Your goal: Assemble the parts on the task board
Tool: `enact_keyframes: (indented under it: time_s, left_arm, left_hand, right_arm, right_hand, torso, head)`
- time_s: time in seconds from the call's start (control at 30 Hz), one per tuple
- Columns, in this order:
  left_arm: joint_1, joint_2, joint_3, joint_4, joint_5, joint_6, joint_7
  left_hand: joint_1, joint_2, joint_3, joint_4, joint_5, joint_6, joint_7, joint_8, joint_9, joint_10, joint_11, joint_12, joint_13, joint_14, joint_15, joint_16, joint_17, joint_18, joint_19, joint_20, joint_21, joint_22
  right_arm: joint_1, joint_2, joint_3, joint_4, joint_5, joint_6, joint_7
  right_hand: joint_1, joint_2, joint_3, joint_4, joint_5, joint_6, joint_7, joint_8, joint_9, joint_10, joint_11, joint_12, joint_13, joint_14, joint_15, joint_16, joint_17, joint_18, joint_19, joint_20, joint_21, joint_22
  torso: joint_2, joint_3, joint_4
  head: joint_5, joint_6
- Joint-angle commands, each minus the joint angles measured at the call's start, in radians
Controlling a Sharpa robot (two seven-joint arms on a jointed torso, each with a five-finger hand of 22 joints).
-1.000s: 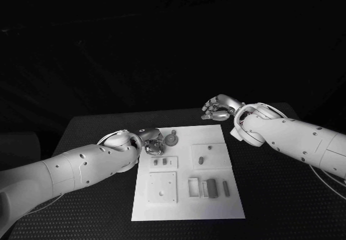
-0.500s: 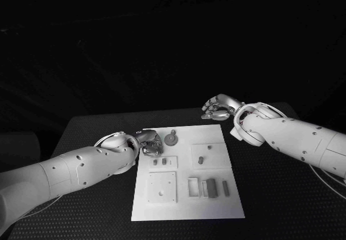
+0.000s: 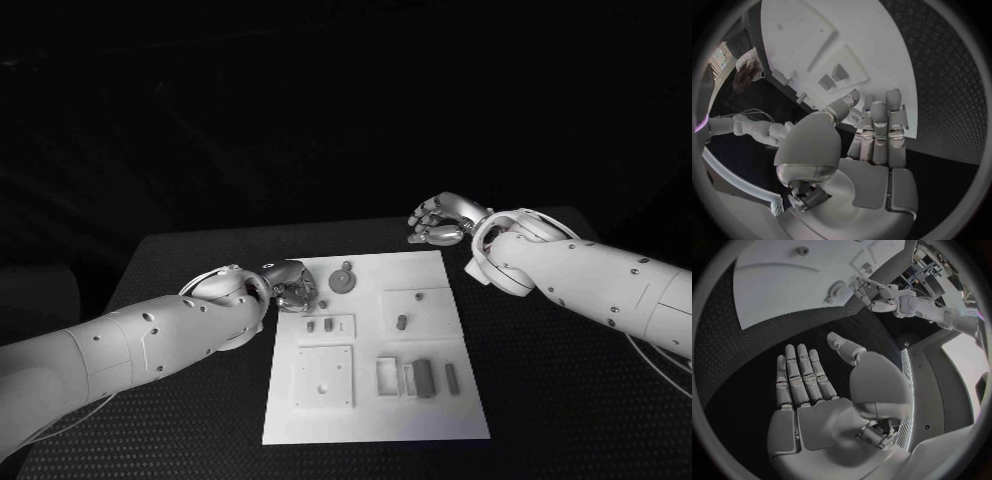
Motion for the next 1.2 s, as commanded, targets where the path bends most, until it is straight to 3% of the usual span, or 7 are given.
enact_keyframes:
  time_s: [0.03,0.27,0.5,0.63,0.73,0.93,1.2]
  left_arm:
    - [0.001,-0.022,0.001,0.001,0.128,-0.023,-0.006]
    - [0.032,-0.085,0.006,-0.01,0.576,-0.014,0.043]
    - [0.069,-0.152,0.01,0.002,0.901,0.049,0.177]
    - [0.077,-0.169,0.01,0.018,1.172,0.089,0.228]
    - [0.078,-0.172,0.01,0.023,1.194,0.099,0.268]
    - [0.078,-0.176,0.01,0.048,1.176,0.09,0.279]
    - [0.078,-0.176,0.01,0.067,1.136,0.09,0.295]
  left_hand:
    - [0.016,0.005,0.005,0.003,-0.001,0.01,0.007,0.009,0.003,-0.01,-0.001,0.006,0.003,-0.01,0.003,0.003,-0.001,0.053,-0.007,0.003,0.005,0.022]
    - [-0.003,0.018,0.006,0.015,-0.001,0.031,0.021,0.027,0.008,-0.031,0.007,0.006,0.007,-0.025,0.011,-0.015,-0.01,0.051,-0.02,0.009,-0.004,0.02]
    - [-0.064,0.022,-0.008,0.019,-0.001,0.018,0.033,0.033,0.008,-0.094,0.043,-0.003,0.008,-0.146,0.051,-0.171,-0.085,0.023,-0.158,0.053,-0.127,-0.046]
    - [-0.065,0.044,0.014,0.011,0.001,0.013,0.005,0.04,0.01,-0.127,0.051,-0.008,0.001,-0.23,0.091,-0.298,-0.14,-0.005,-0.254,0.089,-0.222,-0.11]
    - [-0.079,0.04,0.018,0.004,0.002,0.004,-0.003,0.044,0.011,-0.156,0.042,-0.008,-0.011,-0.278,0.133,-0.383,-0.17,-0.021,-0.368,0.13,-0.245,-0.171]
    - [-0.105,0.04,-0.021,0.001,0.0,-0.005,0.005,0.049,0.012,-0.161,0.048,-0.001,-0.019,-0.252,0.132,-0.409,-0.167,-0.009,-0.345,0.131,-0.242,-0.206]
    - [-0.112,0.039,-0.042,0.002,-0.001,-0.005,0.015,0.053,0.013,-0.161,0.061,0.002,-0.023,-0.245,0.131,-0.42,-0.162,-0.008,-0.341,0.131,-0.242,-0.221]
  right_arm:
    - [-0.007,-0.014,0.0,0.015,-0.108,0.061,0.019]
    - [-0.017,-0.05,-0.006,0.062,-0.218,0.125,0.019]
    - [-0.022,-0.098,-0.053,0.128,-0.358,0.136,0.009]
    - [-0.028,-0.111,-0.065,0.156,-0.464,0.155,-0.002]
    - [-0.033,-0.116,-0.084,0.169,-0.498,0.162,-0.006]
    - [-0.049,-0.117,-0.1,0.173,-0.538,0.169,-0.014]
    - [-0.07,-0.086,-0.103,0.149,-0.561,0.117,-0.024]
  right_hand:
    - [0.021,-0.002,0.005,-0.012,0.002,0.021,0.008,0.014,0.001,0.021,-0.005,0.0,0.003,0.039,-0.017,0.026,0.013,0.018,0.04,-0.003,0.0,0.0]
    - [0.038,0.001,0.007,-0.023,0.002,0.07,-0.01,0.046,0.011,0.109,-0.041,0.033,0.02,0.124,-0.062,0.089,0.064,0.058,0.157,-0.008,0.004,-0.01]
    - [0.037,-0.001,0.007,-0.022,0.002,0.102,-0.018,0.063,0.024,0.153,-0.059,0.042,0.031,0.16,-0.085,0.112,0.104,0.079,0.219,-0.007,-0.011,-0.021]
    - [0.037,-0.004,0.009,-0.021,0.002,0.108,-0.021,0.065,0.027,0.171,-0.066,0.043,0.035,0.181,-0.097,0.122,0.123,0.09,0.25,-0.007,-0.014,-0.022]
    - [0.04,-0.007,0.014,-0.024,0.002,0.104,-0.021,0.06,0.025,0.17,-0.063,0.026,0.031,0.209,-0.109,0.133,0.139,0.098,0.273,-0.007,-0.019,-0.024]
    - [0.029,-0.021,0.015,-0.018,0.002,0.109,-0.024,0.06,0.023,0.191,-0.066,0.001,0.025,0.251,-0.125,0.14,0.158,0.113,0.315,-0.007,-0.025,-0.027]
    - [0.027,-0.037,0.018,-0.008,0.002,0.098,-0.021,0.051,0.019,0.189,-0.061,-0.02,0.019,0.255,-0.125,0.132,0.164,0.116,0.321,-0.005,-0.035,-0.028]
  torso:
    - [0.0,-0.0001,0.0003]
    - [0.0,0.0001,0.0002]
    - [0.0,-0.001,0.0005]
    - [-0.001,-0.0017,-0.0013]
    - [-0.001,-0.0029,0.0002]
    - [0.001,-0.0023,0.0002]
    - [0.001,0.0,0.0006]
  head:
    - [-0.006,0.011]
    - [-0.015,0.019]
    - [-0.027,0.024]
    - [-0.033,0.028]
    - [-0.036,0.031]
    - [-0.036,0.031]
    - [-0.034,0.027]
